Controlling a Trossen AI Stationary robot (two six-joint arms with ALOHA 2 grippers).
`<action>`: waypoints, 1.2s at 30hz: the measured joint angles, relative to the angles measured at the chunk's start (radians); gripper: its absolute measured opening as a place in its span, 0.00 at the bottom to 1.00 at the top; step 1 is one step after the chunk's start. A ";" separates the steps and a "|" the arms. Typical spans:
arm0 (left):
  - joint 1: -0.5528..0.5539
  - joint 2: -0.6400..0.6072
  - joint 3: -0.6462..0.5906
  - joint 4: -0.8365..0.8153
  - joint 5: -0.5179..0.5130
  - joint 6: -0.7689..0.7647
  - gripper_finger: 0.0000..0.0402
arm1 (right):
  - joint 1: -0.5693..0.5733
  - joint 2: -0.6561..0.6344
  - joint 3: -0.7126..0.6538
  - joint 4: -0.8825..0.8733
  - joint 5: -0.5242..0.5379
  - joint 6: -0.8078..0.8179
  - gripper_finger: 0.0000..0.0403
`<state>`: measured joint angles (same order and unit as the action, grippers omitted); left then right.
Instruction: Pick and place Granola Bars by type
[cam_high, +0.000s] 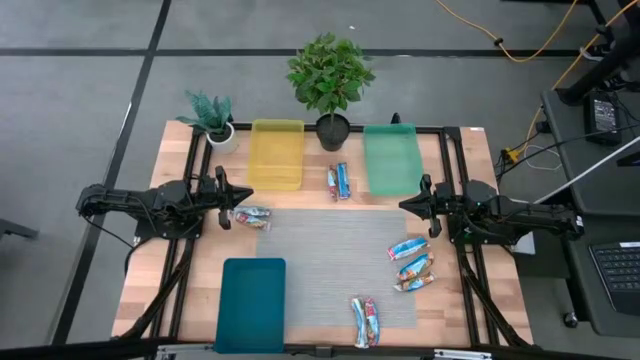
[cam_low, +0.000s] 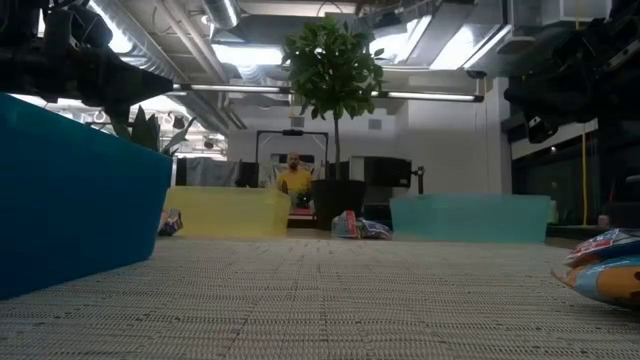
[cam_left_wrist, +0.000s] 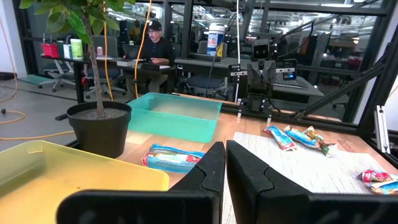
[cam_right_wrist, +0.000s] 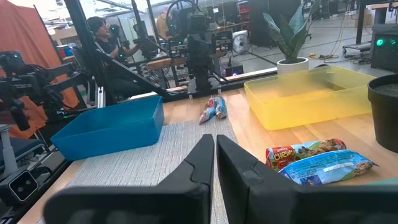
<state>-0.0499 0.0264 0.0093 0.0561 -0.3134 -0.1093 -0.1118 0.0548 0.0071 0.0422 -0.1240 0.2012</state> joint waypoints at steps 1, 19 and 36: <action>0.000 0.000 0.000 0.000 0.000 0.000 0.02 | 0.000 0.000 0.000 0.000 0.000 0.000 0.06; 0.000 0.000 0.000 0.283 -0.169 -0.010 0.02 | 0.000 0.000 0.000 0.192 0.002 -0.002 0.06; -0.001 0.056 0.115 0.333 -0.244 -0.240 0.03 | 0.000 0.031 0.073 0.199 0.082 0.101 0.06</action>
<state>-0.0505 0.0824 0.1246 0.3886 -0.5571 -0.3496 -0.1120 0.0860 0.0804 0.2409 -0.0417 0.3027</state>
